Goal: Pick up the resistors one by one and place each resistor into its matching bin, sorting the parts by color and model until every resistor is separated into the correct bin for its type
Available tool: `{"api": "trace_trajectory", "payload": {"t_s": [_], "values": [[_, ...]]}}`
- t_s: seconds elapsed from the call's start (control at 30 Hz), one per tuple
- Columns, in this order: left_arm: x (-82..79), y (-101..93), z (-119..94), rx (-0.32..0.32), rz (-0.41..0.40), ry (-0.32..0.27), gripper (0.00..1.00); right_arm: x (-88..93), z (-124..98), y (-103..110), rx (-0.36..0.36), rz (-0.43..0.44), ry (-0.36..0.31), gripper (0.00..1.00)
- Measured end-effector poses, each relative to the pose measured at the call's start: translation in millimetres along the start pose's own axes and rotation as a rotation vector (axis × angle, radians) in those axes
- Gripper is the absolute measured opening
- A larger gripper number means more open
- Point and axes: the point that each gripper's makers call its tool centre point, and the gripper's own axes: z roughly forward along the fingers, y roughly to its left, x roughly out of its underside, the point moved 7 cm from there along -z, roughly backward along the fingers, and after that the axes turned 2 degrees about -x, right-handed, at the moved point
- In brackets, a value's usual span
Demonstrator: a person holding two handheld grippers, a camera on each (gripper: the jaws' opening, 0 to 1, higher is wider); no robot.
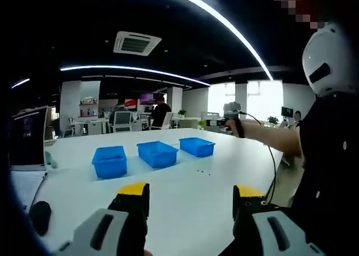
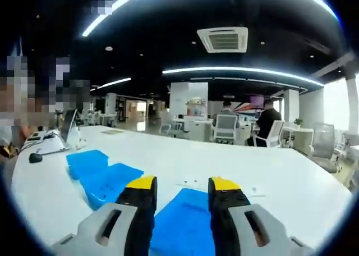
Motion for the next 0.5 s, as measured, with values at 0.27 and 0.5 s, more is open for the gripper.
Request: {"api": "trace_trajectory", "payload": {"t_s": [0.27,0.5], "values": [[0.1,-1.1,7,0.017,0.000,0.002,0.61,12.2,-68,16,-0.045,0.016,-0.035,0.37],[-2.1,-3.4,15,0.035,0.004,0.003,0.61,27.6,-137,20,-0.014,0.103,-0.060,0.35]]}}
